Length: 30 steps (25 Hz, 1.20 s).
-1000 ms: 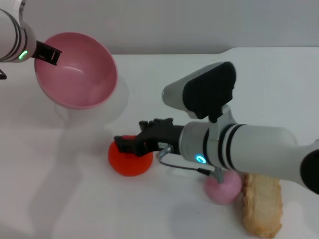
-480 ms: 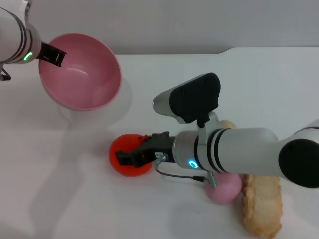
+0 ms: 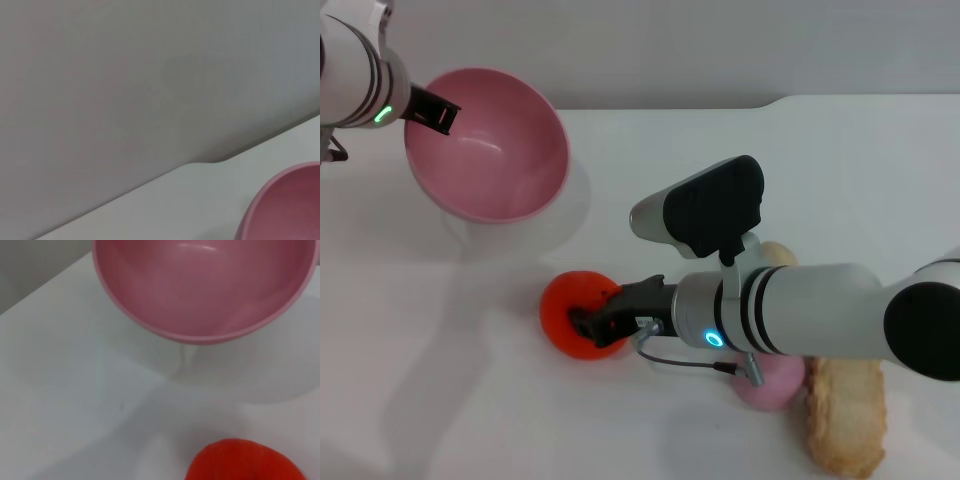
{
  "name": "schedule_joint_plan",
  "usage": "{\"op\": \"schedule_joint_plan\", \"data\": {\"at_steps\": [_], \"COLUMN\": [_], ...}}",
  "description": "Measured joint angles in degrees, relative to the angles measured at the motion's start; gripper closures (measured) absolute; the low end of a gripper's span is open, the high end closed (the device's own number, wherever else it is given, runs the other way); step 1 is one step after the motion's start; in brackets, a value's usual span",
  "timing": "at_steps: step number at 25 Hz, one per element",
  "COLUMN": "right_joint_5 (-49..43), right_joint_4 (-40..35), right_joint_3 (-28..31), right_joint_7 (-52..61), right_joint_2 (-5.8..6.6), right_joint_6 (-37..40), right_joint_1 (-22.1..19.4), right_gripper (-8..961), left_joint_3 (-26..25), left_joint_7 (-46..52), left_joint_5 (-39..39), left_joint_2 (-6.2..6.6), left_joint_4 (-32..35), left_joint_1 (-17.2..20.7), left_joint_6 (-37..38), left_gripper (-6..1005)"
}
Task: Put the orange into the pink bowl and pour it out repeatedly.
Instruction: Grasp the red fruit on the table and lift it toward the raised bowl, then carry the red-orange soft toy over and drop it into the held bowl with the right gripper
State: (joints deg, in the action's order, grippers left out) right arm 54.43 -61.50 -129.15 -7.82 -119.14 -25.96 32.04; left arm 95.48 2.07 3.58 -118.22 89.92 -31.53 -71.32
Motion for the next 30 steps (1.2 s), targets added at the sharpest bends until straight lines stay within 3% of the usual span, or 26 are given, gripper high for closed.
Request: {"op": "schedule_joint_plan", "data": {"at_steps": [3, 8, 20, 30], "right_joint_5": [-0.1, -0.9, -16.5, -23.1], "right_joint_4": [-0.4, -4.3, -35.6, -48.8], "right_joint_3": [-0.1, 0.4, 12.3, 14.8], "right_joint_7": [-0.6, -1.3, -1.3, -0.7], "right_joint_2": [-0.04, 0.30, 0.14, -0.19], "right_joint_6": [0.1, -0.6, -18.5, -25.2], "right_joint_1": [-0.3, -1.8, -18.0, -20.5], "right_gripper": [571, 638, 749, 835], "left_joint_3": [0.0, 0.0, -0.5, -0.2], "left_joint_7": [0.0, -0.1, -1.0, -4.6], "left_joint_5": [-0.1, -0.2, -2.0, -9.3], "left_joint_2": [0.04, 0.07, 0.23, 0.05], "left_joint_4": [0.0, -0.1, -1.6, -3.5], "left_joint_1": [0.0, 0.3, 0.7, 1.3], "left_joint_6": [0.2, 0.4, 0.9, 1.4], "left_gripper": [958, 958, 957, 956]}}
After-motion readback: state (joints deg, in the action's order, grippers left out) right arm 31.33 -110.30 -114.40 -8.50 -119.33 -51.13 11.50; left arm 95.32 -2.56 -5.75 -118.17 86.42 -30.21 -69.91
